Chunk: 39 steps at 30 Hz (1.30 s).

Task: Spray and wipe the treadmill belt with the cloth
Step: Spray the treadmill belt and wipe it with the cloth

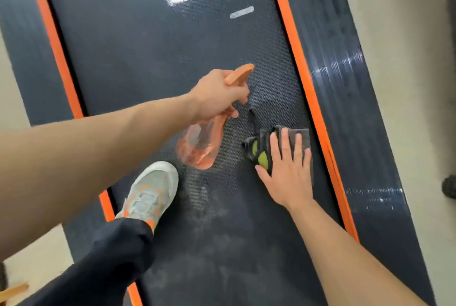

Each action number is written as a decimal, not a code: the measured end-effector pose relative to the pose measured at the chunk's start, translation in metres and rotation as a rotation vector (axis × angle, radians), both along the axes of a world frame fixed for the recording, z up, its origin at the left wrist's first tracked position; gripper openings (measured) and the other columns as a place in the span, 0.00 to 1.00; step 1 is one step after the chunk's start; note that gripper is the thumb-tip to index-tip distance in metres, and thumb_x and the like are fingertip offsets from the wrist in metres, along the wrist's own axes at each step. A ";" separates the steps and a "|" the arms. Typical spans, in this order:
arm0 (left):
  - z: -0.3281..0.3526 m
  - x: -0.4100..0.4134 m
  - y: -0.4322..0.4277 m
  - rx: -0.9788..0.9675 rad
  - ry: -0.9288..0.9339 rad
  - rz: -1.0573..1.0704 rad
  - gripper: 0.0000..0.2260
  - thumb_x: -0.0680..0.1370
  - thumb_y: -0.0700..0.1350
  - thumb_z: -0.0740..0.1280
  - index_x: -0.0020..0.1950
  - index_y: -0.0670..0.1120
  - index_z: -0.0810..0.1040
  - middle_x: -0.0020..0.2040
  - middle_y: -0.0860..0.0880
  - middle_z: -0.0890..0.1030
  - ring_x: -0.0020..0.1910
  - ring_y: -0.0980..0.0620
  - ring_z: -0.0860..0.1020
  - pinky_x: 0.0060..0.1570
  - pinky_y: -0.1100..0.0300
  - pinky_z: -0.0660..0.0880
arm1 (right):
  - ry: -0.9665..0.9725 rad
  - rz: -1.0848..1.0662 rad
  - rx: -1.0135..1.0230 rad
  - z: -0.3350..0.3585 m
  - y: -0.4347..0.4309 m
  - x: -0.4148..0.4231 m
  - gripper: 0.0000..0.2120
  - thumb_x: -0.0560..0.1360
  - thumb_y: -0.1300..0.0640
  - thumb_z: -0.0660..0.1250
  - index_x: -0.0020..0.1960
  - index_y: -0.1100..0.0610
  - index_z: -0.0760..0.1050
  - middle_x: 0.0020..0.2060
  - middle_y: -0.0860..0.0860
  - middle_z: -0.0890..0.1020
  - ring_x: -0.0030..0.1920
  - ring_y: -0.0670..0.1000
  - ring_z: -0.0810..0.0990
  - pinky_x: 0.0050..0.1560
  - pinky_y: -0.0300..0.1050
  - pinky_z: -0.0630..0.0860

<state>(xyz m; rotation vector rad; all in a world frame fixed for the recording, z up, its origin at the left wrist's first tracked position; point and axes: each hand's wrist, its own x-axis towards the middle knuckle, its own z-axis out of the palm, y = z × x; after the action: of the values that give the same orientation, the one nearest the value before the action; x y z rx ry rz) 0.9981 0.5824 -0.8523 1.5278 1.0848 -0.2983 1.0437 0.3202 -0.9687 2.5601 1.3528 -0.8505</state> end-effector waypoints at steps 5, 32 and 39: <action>-0.007 -0.030 -0.060 0.014 0.026 0.235 0.08 0.76 0.40 0.69 0.52 0.37 0.80 0.45 0.46 0.81 0.27 0.50 0.82 0.30 0.61 0.74 | 0.052 -0.008 -0.058 0.007 0.010 0.000 0.41 0.82 0.34 0.52 0.83 0.52 0.35 0.81 0.54 0.32 0.81 0.63 0.33 0.78 0.66 0.40; -0.032 -0.076 -0.130 -0.105 0.002 0.769 0.04 0.68 0.47 0.70 0.36 0.48 0.76 0.36 0.50 0.81 0.28 0.47 0.84 0.38 0.53 0.78 | -0.057 0.019 0.026 0.008 -0.028 -0.024 0.42 0.79 0.38 0.62 0.84 0.54 0.48 0.83 0.54 0.44 0.82 0.64 0.45 0.78 0.68 0.52; -0.037 -0.098 -0.119 0.044 0.114 0.768 0.05 0.74 0.47 0.70 0.40 0.46 0.80 0.31 0.53 0.81 0.30 0.52 0.86 0.38 0.58 0.79 | -0.090 0.059 0.041 0.002 -0.039 -0.034 0.42 0.78 0.41 0.66 0.83 0.57 0.53 0.83 0.57 0.49 0.81 0.67 0.50 0.76 0.70 0.57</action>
<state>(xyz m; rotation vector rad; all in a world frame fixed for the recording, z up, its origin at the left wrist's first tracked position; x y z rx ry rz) 0.9004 0.4631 -0.8897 1.0358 1.6831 0.1743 1.0096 0.2815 -0.9662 2.5412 1.4254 -0.6956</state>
